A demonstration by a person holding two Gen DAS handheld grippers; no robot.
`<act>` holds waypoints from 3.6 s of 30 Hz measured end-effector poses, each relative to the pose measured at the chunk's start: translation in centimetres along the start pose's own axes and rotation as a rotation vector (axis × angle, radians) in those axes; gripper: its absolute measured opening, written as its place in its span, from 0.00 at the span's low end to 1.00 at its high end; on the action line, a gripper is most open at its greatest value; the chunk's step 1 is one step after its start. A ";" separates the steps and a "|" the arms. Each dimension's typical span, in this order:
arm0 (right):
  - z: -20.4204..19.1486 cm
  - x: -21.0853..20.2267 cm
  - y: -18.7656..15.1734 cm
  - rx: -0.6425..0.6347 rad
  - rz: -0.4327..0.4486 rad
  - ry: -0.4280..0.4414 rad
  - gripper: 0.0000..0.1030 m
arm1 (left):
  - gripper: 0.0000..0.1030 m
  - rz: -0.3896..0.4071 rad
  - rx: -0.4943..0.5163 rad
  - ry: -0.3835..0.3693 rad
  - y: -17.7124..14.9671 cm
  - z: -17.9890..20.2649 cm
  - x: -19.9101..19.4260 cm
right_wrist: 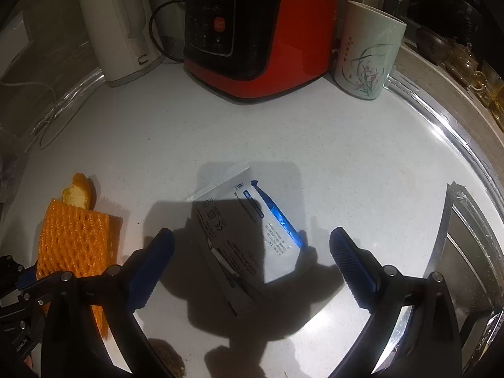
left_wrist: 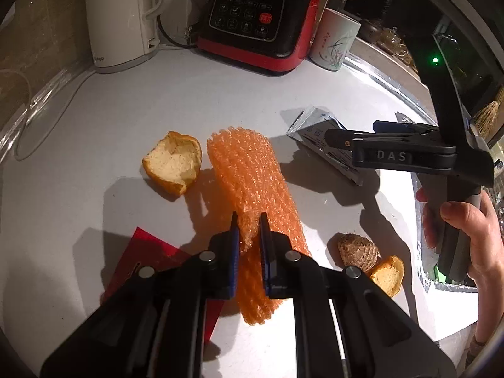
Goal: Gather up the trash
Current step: 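Move the left gripper to the second orange foam net while the right approaches the white packet, then grasp the foam net with the left gripper while the right grasps the white medicine packet, then carry net and packet over the bin and open both grippers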
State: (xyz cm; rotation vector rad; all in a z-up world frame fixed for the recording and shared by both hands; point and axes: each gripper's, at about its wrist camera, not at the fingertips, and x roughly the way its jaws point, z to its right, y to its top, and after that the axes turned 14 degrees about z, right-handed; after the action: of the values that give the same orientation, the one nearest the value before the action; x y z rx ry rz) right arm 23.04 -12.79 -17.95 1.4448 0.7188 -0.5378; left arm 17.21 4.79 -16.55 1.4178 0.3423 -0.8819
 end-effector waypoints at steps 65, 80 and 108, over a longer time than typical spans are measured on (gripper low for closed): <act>-3.1 -5.9 -0.4 -0.082 0.031 0.081 0.04 | 0.11 0.154 0.018 0.007 1.3 0.2 -7.3; -5.3 -22.2 -12.8 -0.088 0.122 0.143 0.04 | 0.11 0.182 0.044 0.001 -7.7 7.6 -16.8; -8.2 -19.8 -39.1 -0.032 -0.246 0.157 0.72 | 0.11 -0.034 0.081 -0.010 -27.1 13.4 -20.8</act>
State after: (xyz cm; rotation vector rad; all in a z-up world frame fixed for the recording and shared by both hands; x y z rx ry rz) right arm -19.57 -9.31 -30.55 1.3870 1.0340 -0.6029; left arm -19.26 1.25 -19.11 1.4853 0.3270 -0.9395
